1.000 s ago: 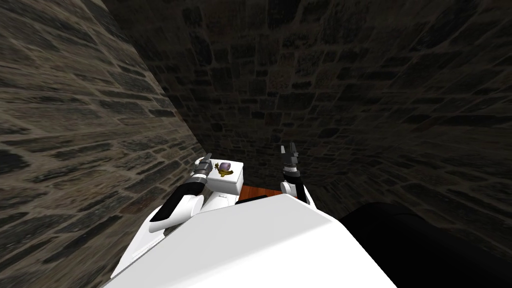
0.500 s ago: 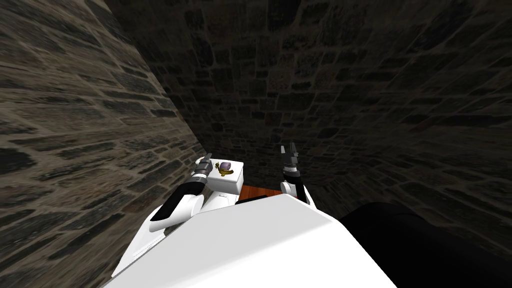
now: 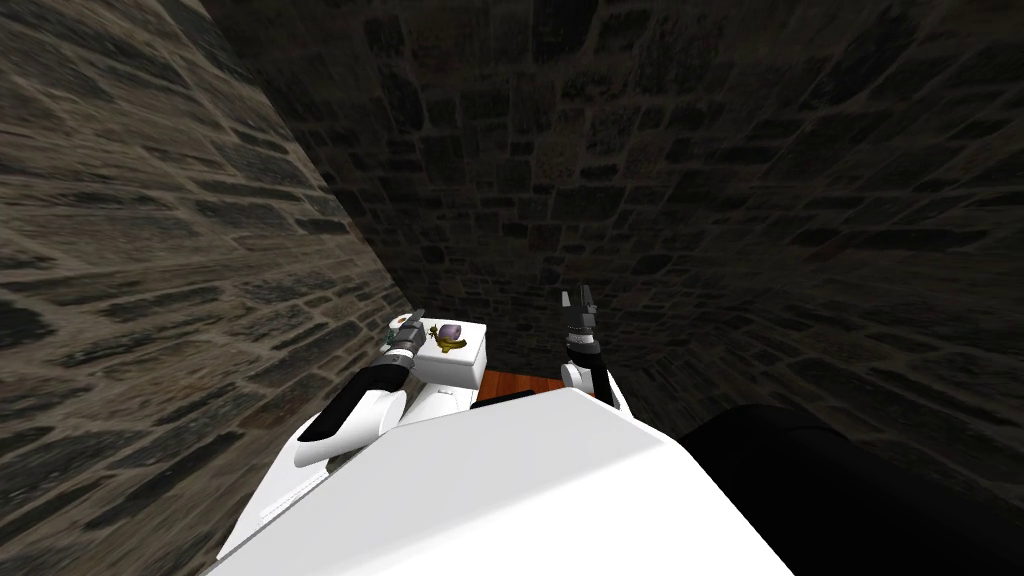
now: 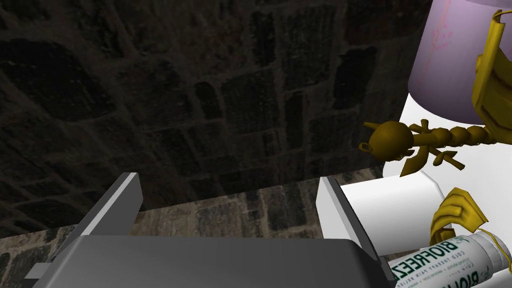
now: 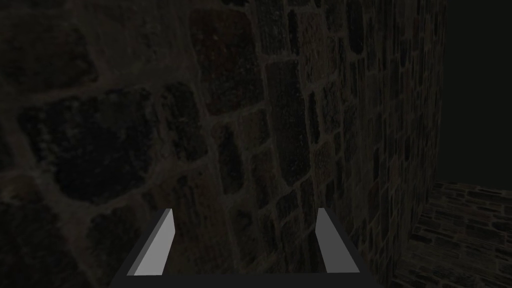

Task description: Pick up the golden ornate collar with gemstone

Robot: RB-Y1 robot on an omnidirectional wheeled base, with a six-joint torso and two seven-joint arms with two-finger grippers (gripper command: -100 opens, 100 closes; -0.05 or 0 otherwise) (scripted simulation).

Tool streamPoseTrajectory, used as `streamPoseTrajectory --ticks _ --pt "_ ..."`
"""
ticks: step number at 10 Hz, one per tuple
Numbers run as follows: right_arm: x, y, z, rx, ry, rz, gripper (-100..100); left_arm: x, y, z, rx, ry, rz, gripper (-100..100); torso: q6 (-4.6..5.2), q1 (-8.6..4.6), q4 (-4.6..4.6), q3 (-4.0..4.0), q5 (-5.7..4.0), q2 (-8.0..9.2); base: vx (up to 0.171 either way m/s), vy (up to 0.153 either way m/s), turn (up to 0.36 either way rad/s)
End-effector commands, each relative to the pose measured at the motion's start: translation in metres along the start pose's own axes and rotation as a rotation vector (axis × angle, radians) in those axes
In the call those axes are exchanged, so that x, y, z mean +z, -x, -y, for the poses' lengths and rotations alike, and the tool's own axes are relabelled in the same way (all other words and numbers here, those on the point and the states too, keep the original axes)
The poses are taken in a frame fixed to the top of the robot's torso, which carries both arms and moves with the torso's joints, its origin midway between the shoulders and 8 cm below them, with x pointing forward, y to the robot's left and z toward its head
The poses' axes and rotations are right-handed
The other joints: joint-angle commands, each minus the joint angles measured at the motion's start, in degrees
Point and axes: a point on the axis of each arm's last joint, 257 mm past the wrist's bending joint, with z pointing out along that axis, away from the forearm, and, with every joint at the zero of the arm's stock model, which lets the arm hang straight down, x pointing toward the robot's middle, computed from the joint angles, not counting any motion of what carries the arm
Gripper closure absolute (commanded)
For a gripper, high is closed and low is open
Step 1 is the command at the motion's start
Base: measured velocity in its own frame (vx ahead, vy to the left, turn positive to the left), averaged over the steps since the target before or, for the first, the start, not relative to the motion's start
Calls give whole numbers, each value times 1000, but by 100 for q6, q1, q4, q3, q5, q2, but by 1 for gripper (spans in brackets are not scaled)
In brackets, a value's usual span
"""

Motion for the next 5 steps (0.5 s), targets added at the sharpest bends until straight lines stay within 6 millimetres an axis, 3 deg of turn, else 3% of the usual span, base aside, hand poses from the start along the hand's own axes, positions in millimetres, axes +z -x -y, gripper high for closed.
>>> streamPoseTrajectory --ticks 1,5 --pt "0 0 0 0 0 0 0 -2 0 -9 -12 34 -6 -100 0 0 0 0 0 0 -14 14 -46" --pt "0 0 0 0 0 0 0 -6 -1 -32 -40 130 -26 -100 -1 -3 0 -2 0 -3 -7 7 -23"
